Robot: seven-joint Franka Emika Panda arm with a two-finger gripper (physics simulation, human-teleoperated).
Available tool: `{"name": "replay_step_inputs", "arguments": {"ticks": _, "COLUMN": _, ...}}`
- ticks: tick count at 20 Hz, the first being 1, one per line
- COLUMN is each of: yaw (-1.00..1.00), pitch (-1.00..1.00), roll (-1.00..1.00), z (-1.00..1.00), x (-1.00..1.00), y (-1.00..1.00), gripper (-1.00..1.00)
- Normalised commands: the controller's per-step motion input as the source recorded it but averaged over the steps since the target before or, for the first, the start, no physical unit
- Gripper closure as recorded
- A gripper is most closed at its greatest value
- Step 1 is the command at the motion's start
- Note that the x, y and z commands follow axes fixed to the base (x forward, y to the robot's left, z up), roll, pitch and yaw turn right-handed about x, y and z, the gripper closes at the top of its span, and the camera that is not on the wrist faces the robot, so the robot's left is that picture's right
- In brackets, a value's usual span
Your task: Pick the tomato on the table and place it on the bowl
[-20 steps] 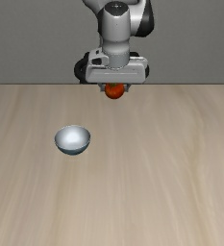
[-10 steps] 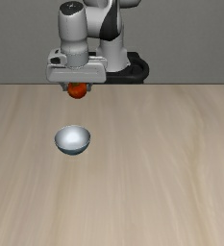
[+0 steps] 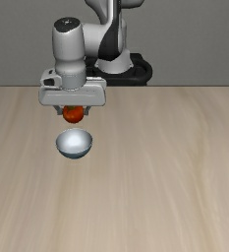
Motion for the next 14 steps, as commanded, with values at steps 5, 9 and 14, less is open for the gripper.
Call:
{"name": "replay_step_inputs", "arguments": {"ticks": 5, "yaw": 0.00, "pitch": 0.00, "roll": 0.00, "z": 0.00, "x": 0.60, "y": 0.00, "gripper": 1.00}}
{"name": "replay_step_inputs", "arguments": {"ticks": 9, "yaw": 0.00, "pitch": 0.00, "roll": 0.00, "z": 0.00, "x": -0.25, "y": -0.25, "gripper": -1.00}}
{"name": "replay_step_inputs", "arguments": {"ticks": 14, "yaw": 0.00, "pitch": 0.00, "roll": 0.00, "z": 0.00, "x": 0.00, "y": 0.00, "gripper": -1.00}}
